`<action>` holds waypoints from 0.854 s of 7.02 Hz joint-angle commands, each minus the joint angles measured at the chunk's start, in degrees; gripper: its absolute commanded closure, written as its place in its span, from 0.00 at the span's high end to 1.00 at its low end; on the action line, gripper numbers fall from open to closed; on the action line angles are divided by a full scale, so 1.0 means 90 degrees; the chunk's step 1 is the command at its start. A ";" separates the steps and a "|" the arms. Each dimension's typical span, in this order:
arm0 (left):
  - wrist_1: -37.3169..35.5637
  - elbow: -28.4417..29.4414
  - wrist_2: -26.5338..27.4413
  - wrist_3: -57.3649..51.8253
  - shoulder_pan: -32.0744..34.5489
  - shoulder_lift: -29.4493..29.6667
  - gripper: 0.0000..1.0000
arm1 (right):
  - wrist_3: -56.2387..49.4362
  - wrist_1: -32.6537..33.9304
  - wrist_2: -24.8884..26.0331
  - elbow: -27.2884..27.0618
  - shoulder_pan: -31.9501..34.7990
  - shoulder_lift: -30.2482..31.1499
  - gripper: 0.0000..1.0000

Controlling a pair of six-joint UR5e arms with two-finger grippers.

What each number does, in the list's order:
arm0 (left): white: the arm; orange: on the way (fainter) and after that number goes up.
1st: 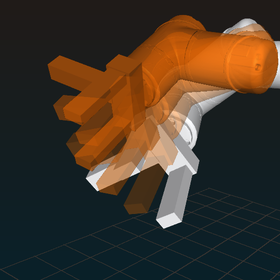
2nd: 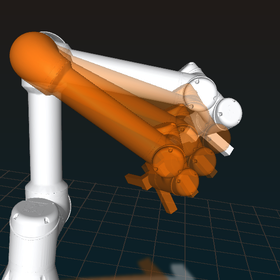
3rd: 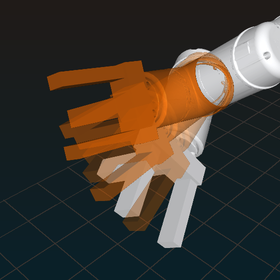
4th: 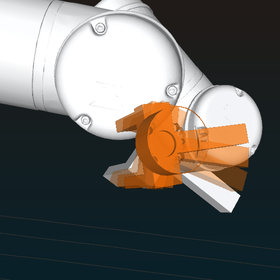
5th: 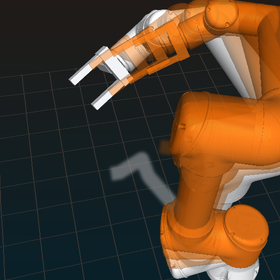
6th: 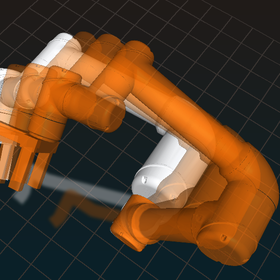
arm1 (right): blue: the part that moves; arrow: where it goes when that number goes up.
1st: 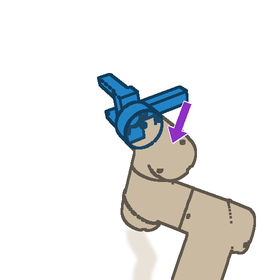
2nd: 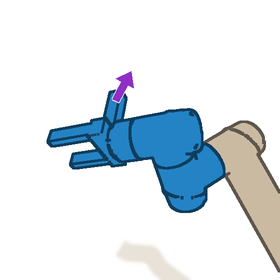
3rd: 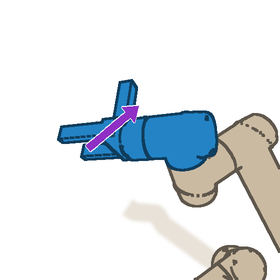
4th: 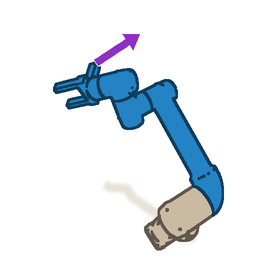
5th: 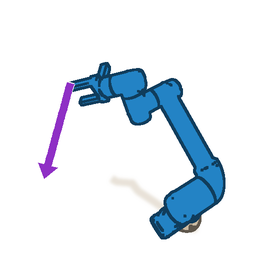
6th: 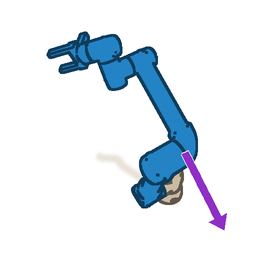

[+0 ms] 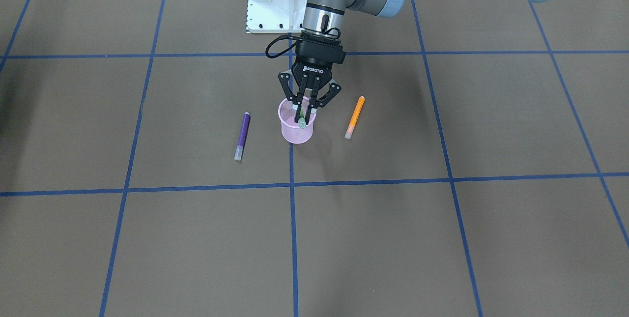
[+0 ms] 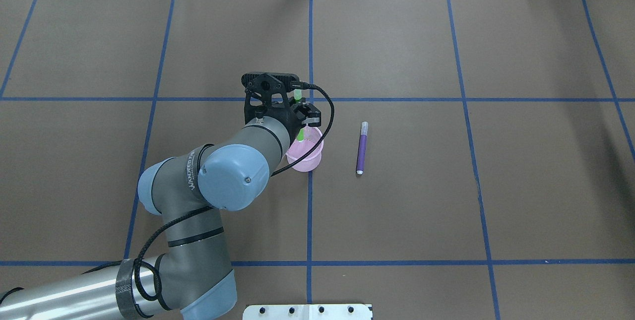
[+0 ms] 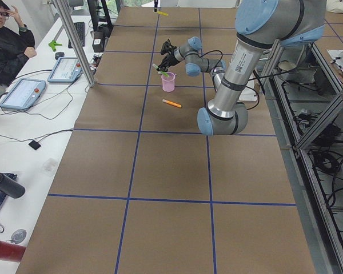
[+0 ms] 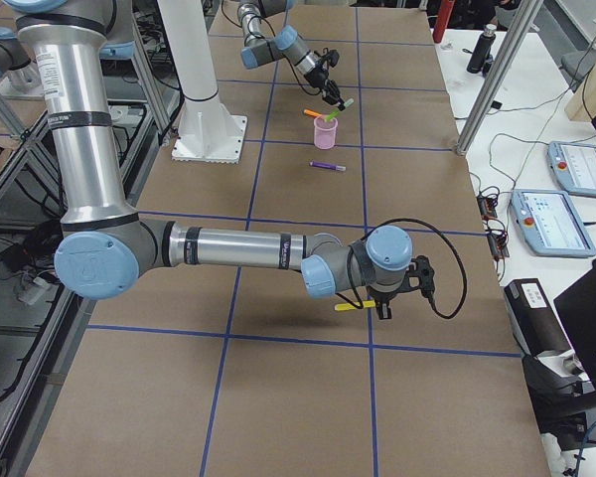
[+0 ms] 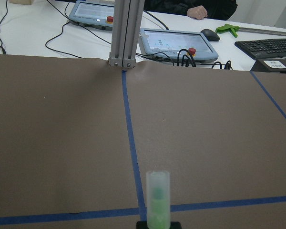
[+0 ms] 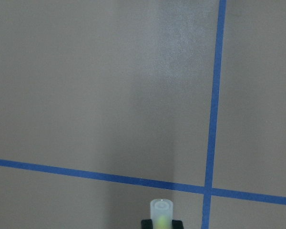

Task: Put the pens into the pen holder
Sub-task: 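Carry the green marker over the pink cup with the left gripper, then release the green marker into the cup and raise the left gripper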

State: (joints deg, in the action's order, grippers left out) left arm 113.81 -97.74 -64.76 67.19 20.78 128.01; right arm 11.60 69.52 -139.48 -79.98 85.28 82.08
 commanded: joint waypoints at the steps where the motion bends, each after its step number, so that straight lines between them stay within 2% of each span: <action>1: 0.0001 0.0088 -0.0002 -0.0015 -0.0141 0.0005 0.00 | 0.0000 0.0000 0.0000 0.0000 0.0036 -0.0009 0.00; 2: 0.0001 0.0079 -0.0002 -0.0005 -0.0141 0.0034 0.03 | 0.0000 -0.0010 -0.0010 -0.0029 0.0084 -0.0038 0.00; 3: 0.0001 0.0069 -0.0012 -0.0005 -0.0141 0.0054 0.53 | 0.0000 0.0000 -0.0048 -0.0126 0.0104 -0.0086 0.00; 4: 0.0001 0.0069 -0.0012 -0.0063 -0.0131 0.0044 0.96 | 0.0010 -0.0019 -0.0078 -0.0214 0.0124 -0.0135 0.00; 5: 0.0136 -0.0008 -0.0031 -0.0286 -0.0131 0.0034 0.99 | 0.0165 -0.0087 -0.0117 -0.0360 0.0134 -0.0145 0.00; 6: 0.0234 -0.0038 -0.0263 -0.0298 -0.0122 0.0102 0.99 | 0.0553 -0.0097 -0.0078 -0.0816 0.0134 -0.0242 0.00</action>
State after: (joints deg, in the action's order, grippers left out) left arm 114.86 -97.66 -65.48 65.30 19.62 128.51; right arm 13.42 68.93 -140.29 -83.61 86.42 80.67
